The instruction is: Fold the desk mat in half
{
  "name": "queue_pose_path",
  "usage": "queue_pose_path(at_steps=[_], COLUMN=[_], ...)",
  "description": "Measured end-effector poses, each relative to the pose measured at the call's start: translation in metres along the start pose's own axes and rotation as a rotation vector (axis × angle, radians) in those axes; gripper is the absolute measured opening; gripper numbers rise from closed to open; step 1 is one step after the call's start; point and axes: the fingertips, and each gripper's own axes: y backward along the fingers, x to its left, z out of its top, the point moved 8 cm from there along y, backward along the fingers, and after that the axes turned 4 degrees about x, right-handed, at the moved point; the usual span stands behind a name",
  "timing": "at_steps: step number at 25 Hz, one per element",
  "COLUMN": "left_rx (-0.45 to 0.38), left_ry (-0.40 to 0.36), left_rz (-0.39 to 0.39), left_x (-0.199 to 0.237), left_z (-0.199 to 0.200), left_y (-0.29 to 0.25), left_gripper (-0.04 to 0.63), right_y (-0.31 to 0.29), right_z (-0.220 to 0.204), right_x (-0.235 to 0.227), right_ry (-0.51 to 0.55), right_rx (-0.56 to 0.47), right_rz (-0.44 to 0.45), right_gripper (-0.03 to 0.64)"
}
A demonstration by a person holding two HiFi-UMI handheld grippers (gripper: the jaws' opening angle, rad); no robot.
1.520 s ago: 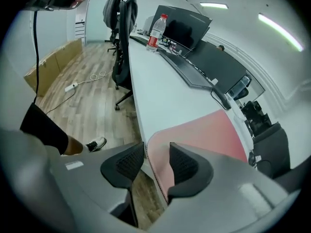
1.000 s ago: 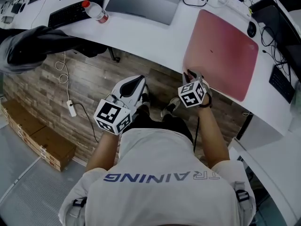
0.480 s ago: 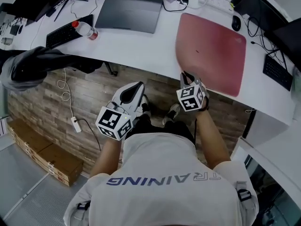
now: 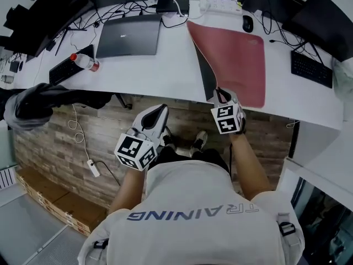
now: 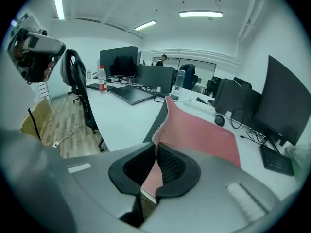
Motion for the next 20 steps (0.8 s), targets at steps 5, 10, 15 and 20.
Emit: queue_pose_path(at_steps=[5,10,15,20], left_rx=[0.000,0.000,-0.024,-0.041], left_ry=[-0.032,-0.057,-0.073,-0.094], left_rz=[-0.044,-0.074,-0.091,-0.117], left_x=[-0.028,-0.045,-0.056,-0.067], left_z=[0.006,0.009,0.018,0.030], left_y=[-0.023,-0.044,-0.060,-0.072], left_gripper=[-0.002,-0.002,-0.002,-0.002], right_y=[0.016,0.030,0.038,0.041], right_z=[-0.024,-0.049,-0.077,-0.117], right_x=[-0.038,-0.070,-0.096,-0.122], right_ry=[-0.066,-0.155,-0.251,-0.362], right_rx=[0.006,0.011,0.039,0.115], right_rz=[-0.054,-0.086,-0.113,-0.141], right_gripper=[0.035,0.035,0.037,0.041])
